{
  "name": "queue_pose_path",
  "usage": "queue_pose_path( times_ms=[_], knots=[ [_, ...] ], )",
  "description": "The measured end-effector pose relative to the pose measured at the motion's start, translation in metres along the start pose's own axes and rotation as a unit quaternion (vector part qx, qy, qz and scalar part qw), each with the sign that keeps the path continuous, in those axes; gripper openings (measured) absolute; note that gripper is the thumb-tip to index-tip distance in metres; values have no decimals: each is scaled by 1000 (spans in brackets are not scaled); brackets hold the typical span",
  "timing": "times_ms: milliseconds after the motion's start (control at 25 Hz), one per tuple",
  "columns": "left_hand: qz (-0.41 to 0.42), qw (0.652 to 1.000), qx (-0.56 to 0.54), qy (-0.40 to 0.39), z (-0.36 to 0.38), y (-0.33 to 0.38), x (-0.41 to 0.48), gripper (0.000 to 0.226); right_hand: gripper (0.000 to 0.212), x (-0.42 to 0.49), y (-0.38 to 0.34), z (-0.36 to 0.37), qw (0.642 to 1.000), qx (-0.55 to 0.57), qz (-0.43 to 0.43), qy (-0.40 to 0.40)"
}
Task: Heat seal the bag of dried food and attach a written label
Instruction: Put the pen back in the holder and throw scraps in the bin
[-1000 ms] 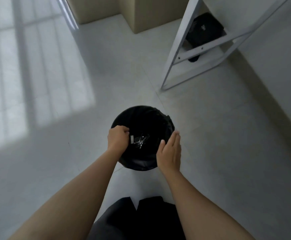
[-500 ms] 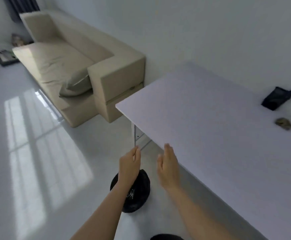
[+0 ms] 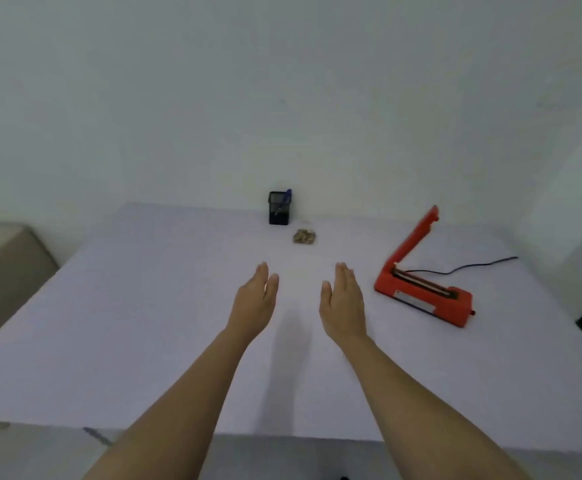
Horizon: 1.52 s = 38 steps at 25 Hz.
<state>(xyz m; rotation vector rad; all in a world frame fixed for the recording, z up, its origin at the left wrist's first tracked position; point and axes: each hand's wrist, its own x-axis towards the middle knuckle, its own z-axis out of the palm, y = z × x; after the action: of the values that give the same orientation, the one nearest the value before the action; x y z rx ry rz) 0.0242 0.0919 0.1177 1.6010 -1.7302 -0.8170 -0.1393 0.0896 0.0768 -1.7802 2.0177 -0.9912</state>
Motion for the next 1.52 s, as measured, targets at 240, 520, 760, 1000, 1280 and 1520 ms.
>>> queue_pose_path(
  times_ms=[240,520,760,1000,1280,1520],
  knots=[
    [33,996,13,-83,135,76,89,51,51,61,162,-77,989,-90,99,63],
    [42,976,86,-196,248,114,159,54,85,80,299,-130,965,-140,223,-8],
    [22,982,27,-184,289,105,169,51,70,77,339,-123,955,-22,292,-39],
    [-7,986,-47,-161,309,104,187,23,62,104,353,-128,960,73,270,-3],
    [-82,990,-80,-87,328,117,257,17,65,203,379,-115,963,107,246,-13],
    [-88,991,-83,-49,350,125,354,18,62,311,401,-106,971,106,215,-27]
  ],
)
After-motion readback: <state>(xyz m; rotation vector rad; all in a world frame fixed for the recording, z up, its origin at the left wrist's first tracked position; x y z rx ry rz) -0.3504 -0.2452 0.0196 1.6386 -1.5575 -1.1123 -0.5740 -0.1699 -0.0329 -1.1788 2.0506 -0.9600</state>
